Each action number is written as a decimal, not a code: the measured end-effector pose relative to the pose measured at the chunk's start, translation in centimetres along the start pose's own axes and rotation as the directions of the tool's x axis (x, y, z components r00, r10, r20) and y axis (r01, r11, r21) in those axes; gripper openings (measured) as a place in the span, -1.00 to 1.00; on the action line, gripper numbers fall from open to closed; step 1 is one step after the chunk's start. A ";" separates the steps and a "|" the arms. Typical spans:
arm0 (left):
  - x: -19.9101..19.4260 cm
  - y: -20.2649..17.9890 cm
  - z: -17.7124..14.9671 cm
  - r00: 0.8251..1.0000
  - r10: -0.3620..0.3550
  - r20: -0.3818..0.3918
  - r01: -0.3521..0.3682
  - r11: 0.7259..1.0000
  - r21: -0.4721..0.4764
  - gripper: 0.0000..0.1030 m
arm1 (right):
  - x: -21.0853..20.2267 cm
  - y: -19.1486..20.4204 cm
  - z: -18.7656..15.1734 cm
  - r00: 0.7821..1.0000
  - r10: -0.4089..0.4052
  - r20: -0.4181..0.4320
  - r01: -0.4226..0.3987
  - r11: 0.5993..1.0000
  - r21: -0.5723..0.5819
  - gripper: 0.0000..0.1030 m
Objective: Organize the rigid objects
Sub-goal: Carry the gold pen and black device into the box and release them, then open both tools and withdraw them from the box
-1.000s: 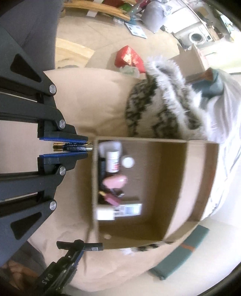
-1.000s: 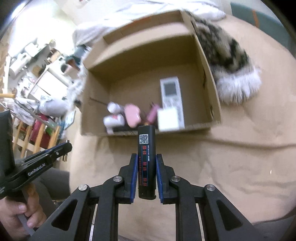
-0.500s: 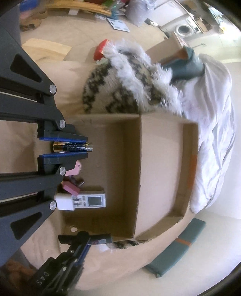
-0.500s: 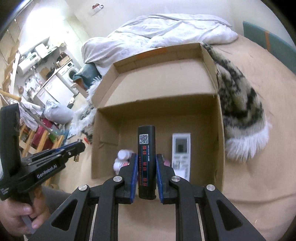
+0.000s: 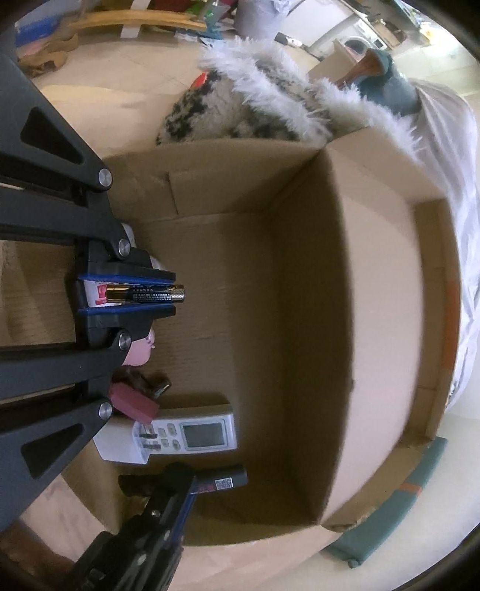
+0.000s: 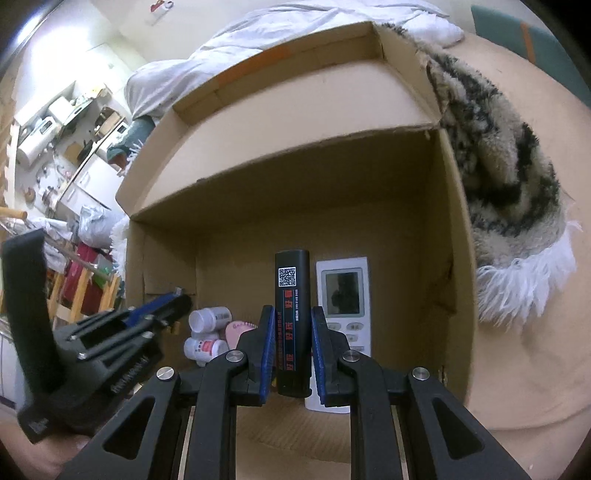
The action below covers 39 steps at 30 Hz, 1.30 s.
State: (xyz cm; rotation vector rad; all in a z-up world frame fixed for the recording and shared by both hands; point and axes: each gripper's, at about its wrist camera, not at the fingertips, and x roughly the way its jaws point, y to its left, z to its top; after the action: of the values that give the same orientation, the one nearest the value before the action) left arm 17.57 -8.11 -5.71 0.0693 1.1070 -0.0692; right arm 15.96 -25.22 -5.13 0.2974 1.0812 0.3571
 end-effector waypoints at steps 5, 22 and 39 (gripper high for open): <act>0.7 -0.4 -0.4 1.000 0.016 0.006 -0.016 0.999 0.028 -0.83 | 1.3 0.0 0.2 1.000 -0.008 -0.028 0.008 1.000 -0.005 -0.62; 2.3 -0.5 -0.7 0.999 -0.018 -0.035 0.020 0.999 0.043 -0.81 | 3.9 -0.2 0.6 0.995 -0.053 -0.089 0.055 0.998 0.019 -0.62; -0.1 1.3 -1.2 1.000 -0.013 -0.025 0.012 1.000 -0.022 0.05 | -0.1 -0.4 0.9 0.999 -0.044 0.028 0.043 0.998 0.042 0.32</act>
State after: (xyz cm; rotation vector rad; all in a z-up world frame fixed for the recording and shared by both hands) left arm 16.55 -6.68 -6.14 0.0436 1.1329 -0.0677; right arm 16.75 -25.70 -4.84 0.3142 1.0657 0.2911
